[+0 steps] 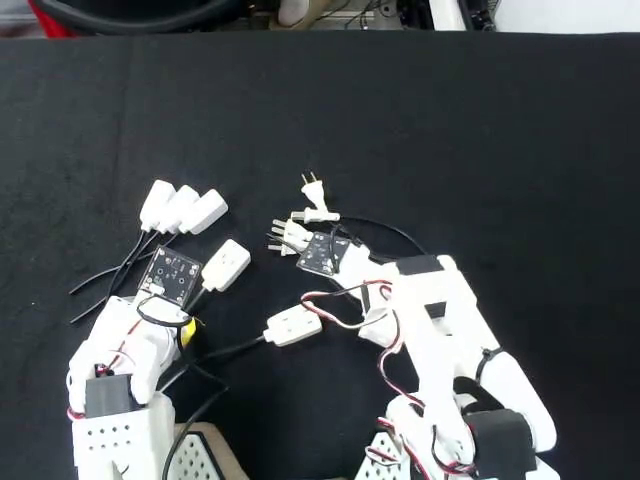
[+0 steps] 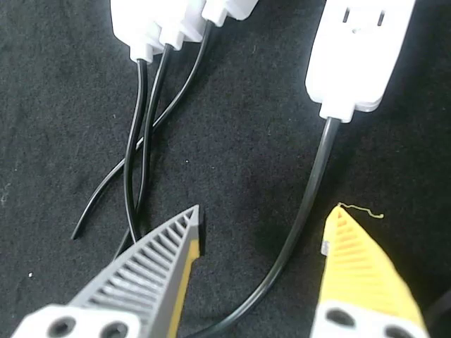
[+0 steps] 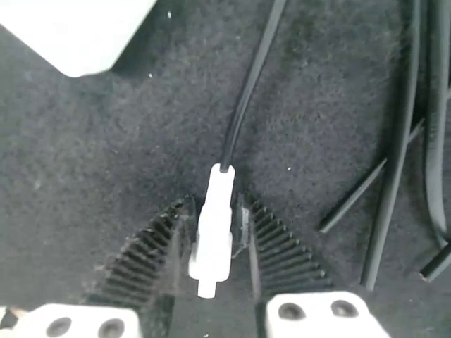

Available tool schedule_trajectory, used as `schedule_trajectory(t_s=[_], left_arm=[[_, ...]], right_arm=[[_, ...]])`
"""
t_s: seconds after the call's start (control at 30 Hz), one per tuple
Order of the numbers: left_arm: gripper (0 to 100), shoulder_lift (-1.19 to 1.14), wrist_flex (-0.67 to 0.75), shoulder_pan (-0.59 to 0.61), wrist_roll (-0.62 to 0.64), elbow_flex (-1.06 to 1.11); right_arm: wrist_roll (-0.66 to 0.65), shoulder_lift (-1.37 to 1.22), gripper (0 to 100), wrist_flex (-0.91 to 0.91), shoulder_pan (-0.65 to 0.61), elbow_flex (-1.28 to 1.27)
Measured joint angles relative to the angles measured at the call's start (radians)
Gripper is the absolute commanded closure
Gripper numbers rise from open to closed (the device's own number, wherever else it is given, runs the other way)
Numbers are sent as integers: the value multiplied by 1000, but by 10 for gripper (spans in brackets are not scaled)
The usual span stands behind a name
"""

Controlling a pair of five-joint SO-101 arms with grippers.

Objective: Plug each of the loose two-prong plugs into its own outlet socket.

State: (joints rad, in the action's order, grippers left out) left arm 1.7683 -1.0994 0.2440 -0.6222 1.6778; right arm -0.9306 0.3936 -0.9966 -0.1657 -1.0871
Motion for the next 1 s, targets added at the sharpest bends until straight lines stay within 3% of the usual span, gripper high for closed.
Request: schedule_trajectory(t_s=[0.37, 0.73, 0.9, 1.0], left_arm=[[719, 0, 0, 0, 0, 0], [719, 0, 0, 0, 0, 0], [719, 0, 0, 0, 0, 0], [719, 0, 0, 0, 0, 0]], right_arm=[[0, -2, 895, -3, 0, 6], [-48, -2, 897, -12, 78, 6], [-48, -2, 985, -12, 78, 6], [-49, -2, 985, -12, 78, 6]])
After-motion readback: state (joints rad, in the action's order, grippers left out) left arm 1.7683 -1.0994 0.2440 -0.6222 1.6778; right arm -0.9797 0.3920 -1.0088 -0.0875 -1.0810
